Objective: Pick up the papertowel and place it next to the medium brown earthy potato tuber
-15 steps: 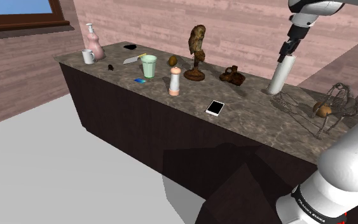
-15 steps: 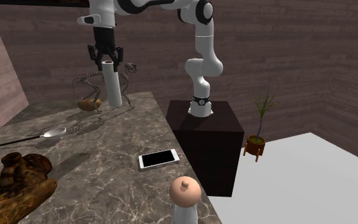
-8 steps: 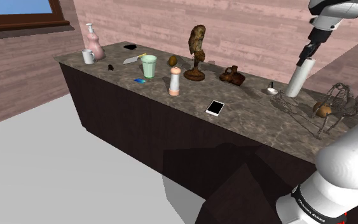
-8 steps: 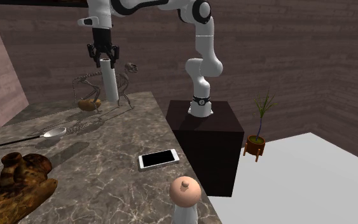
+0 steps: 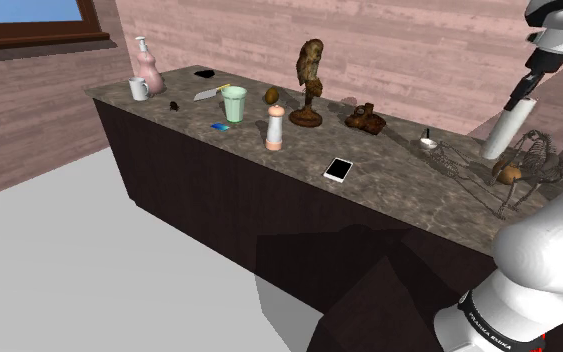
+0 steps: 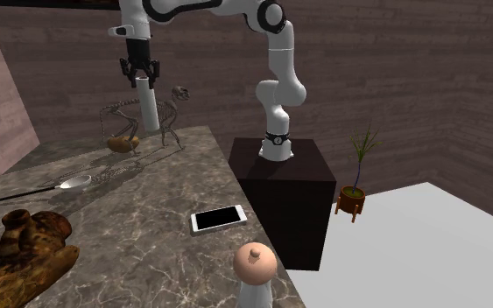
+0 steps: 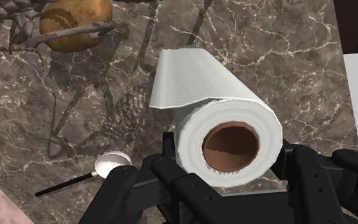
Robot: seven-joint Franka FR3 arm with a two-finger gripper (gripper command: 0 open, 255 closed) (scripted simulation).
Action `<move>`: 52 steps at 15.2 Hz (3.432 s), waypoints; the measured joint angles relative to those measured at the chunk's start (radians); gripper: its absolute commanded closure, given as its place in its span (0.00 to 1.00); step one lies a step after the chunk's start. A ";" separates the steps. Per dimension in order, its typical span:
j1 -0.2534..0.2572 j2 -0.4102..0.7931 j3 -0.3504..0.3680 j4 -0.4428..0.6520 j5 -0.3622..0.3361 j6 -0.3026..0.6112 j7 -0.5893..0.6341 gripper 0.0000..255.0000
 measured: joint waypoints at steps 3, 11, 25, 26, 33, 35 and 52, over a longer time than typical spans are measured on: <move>-0.043 0.017 -0.033 0.012 0.017 -0.003 -0.078 1.00; -0.180 0.138 -0.105 0.139 0.113 -0.049 -0.290 1.00; -0.308 0.264 -0.128 0.178 0.210 -0.005 -0.454 1.00; -0.306 0.265 -0.127 0.166 0.212 0.008 -0.455 1.00; -0.301 0.277 -0.120 0.088 0.225 0.094 -0.469 1.00; -0.300 0.284 -0.117 0.067 0.231 0.120 -0.473 1.00; -0.302 0.312 -0.104 -0.013 0.259 0.220 -0.498 0.00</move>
